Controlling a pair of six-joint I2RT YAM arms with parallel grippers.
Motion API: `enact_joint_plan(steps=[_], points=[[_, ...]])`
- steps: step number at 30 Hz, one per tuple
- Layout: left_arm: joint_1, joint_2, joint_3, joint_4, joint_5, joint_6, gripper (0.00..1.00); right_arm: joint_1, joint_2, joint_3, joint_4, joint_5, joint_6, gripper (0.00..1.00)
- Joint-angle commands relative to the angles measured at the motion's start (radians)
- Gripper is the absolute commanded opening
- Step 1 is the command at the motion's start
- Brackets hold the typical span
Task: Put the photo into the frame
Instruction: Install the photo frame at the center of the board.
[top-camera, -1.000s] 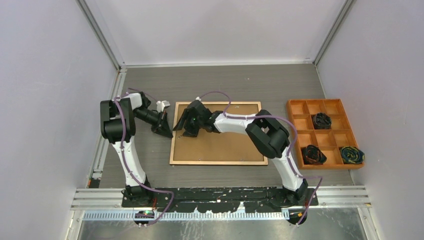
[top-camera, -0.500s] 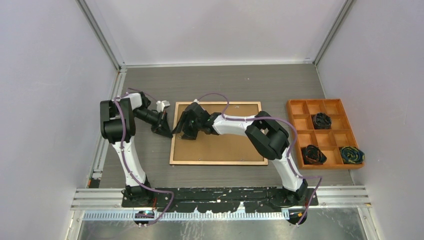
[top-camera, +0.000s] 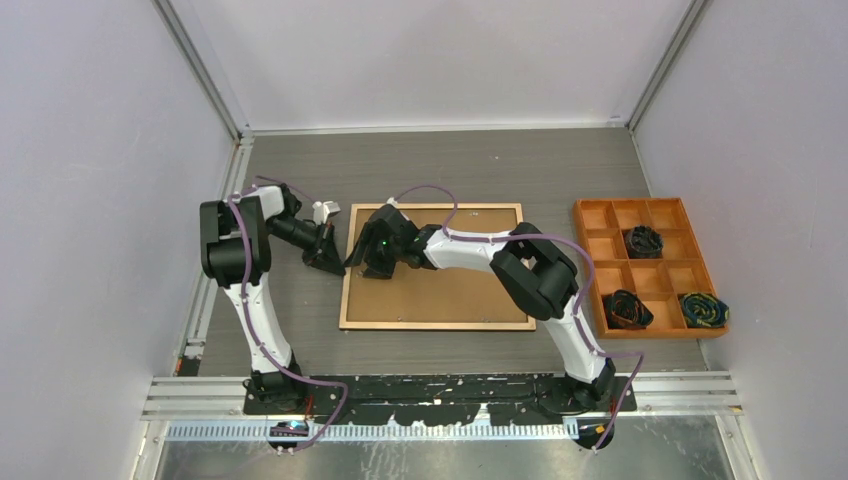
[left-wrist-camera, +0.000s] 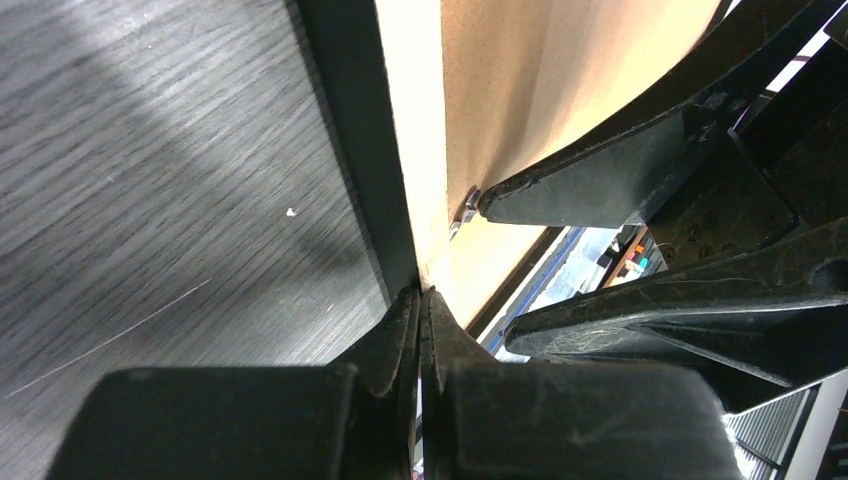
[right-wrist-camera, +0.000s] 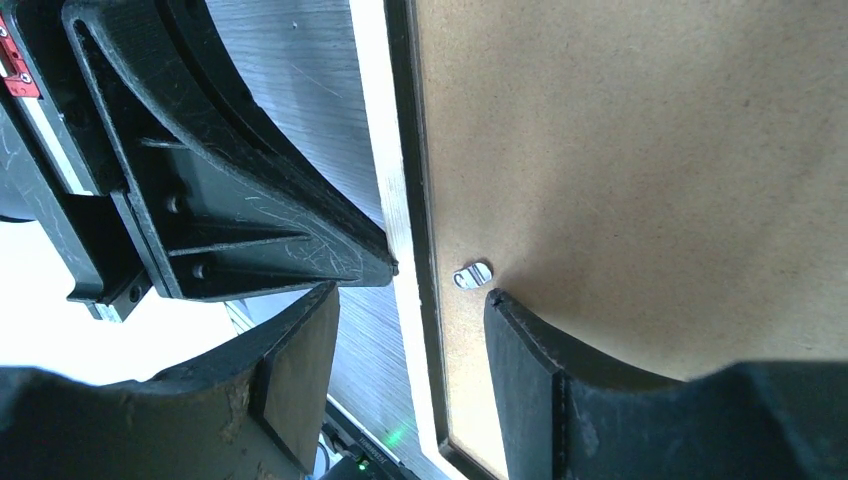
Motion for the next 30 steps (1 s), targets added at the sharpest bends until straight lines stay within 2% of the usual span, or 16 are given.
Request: enact_joint_plan(steps=[1,30], points=[[-0.01,-0.03,-0.018,0.065,-0.036,0.042,0.0,-0.001,0.003,0.037,0.019,0.026,0.006,0.6],[-0.016,-0.03,-0.014,0.055,-0.038,0.052,0.01,-0.02,0.05,0.028,0.128,-0.032,0.043,0.56]])
